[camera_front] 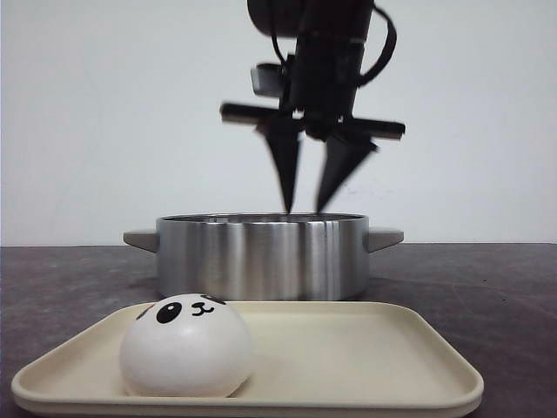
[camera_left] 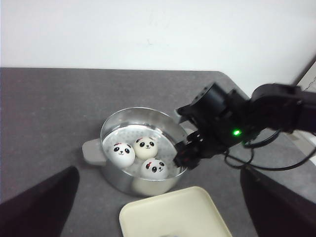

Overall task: Steam buns
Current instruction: 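Move the bun with the right gripper into the pot and release, then lower the left gripper onto the last panda bun and grasp it, then carry the last bun with the left gripper into the pot and release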

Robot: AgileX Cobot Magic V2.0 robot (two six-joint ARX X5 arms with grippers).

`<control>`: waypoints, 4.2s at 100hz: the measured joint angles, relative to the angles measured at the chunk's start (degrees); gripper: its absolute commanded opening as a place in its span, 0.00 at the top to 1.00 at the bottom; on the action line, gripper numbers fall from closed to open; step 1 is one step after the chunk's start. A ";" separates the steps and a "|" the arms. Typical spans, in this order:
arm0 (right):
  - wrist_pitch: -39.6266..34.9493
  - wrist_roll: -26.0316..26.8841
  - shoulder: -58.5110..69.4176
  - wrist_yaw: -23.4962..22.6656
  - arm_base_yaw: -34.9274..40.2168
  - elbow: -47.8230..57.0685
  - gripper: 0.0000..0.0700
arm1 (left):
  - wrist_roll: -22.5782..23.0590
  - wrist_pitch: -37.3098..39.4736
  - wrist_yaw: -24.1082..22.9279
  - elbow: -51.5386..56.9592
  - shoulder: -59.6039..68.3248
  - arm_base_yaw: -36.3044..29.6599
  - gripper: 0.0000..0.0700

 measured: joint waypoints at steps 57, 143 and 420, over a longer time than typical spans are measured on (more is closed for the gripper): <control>5.09 -5.07 -37.64 10.82 12.07 4.76 0.98 | -3.91 6.82 17.07 -23.15 15.72 -1.99 0.10; -2.89 -8.44 -39.82 14.19 12.07 4.72 0.98 | -8.24 21.51 17.07 -24.63 52.30 -11.41 0.12; -8.72 -9.99 -39.98 20.94 10.78 0.11 0.98 | 14.95 13.81 2.54 12.46 54.95 2.82 0.45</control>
